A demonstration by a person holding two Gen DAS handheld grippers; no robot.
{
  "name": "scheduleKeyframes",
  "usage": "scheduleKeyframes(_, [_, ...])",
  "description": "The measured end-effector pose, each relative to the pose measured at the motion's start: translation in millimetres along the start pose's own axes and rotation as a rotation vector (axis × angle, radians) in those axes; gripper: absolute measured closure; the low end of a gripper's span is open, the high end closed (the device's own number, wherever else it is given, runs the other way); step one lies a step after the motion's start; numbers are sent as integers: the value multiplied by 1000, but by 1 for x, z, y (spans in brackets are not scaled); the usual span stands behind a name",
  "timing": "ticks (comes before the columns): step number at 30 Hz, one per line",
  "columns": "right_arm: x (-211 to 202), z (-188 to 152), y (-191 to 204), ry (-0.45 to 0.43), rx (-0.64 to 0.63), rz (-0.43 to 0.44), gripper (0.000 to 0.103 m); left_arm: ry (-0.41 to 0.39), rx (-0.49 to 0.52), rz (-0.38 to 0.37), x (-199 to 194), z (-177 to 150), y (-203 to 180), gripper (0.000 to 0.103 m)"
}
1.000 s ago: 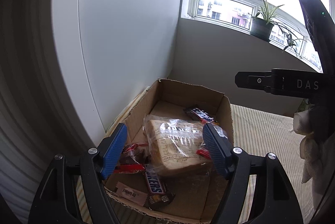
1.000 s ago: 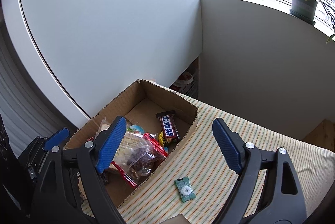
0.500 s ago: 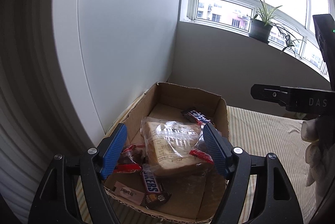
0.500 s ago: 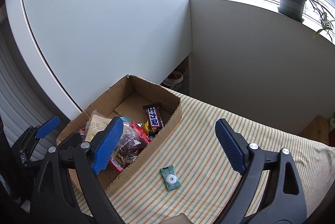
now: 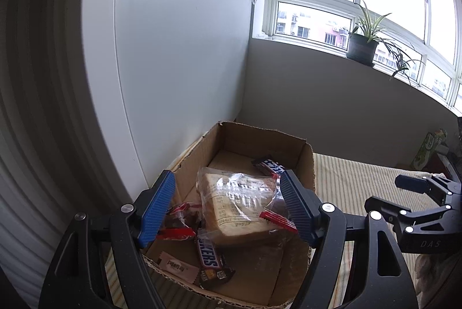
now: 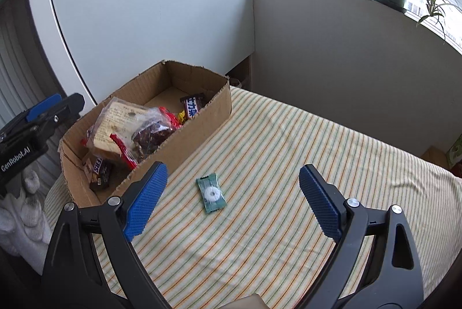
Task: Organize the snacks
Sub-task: 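Lower the right tool onto the green mint packet and grasp it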
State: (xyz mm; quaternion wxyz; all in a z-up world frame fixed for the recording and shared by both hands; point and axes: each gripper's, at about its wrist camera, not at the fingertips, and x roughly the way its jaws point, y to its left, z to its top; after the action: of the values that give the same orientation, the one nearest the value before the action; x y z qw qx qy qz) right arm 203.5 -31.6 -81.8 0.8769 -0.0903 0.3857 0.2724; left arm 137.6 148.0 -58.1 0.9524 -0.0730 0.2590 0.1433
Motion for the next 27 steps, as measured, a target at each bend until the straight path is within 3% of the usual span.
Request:
scheduleKeyframes(6, [17, -10, 10, 113, -71, -38, 9, -3, -10, 9, -2, -1, 5, 28])
scheduleKeyframes(12, [33, -10, 13, 189, -41, 13, 9, 8, -25, -6, 0, 0, 13, 28])
scheduleKeyframes(18, [55, -7, 19, 250, -48, 25, 23, 5, -47, -15, -1, 1, 25, 28])
scheduleKeyframes(22, [67, -9, 28, 289, -101, 1, 42, -2, -55, -25, -2, 2, 30, 28])
scheduleKeyframes(27, [75, -13, 44, 280, -193, -55, 43, -4, -57, -27, -2, 1, 34, 28])
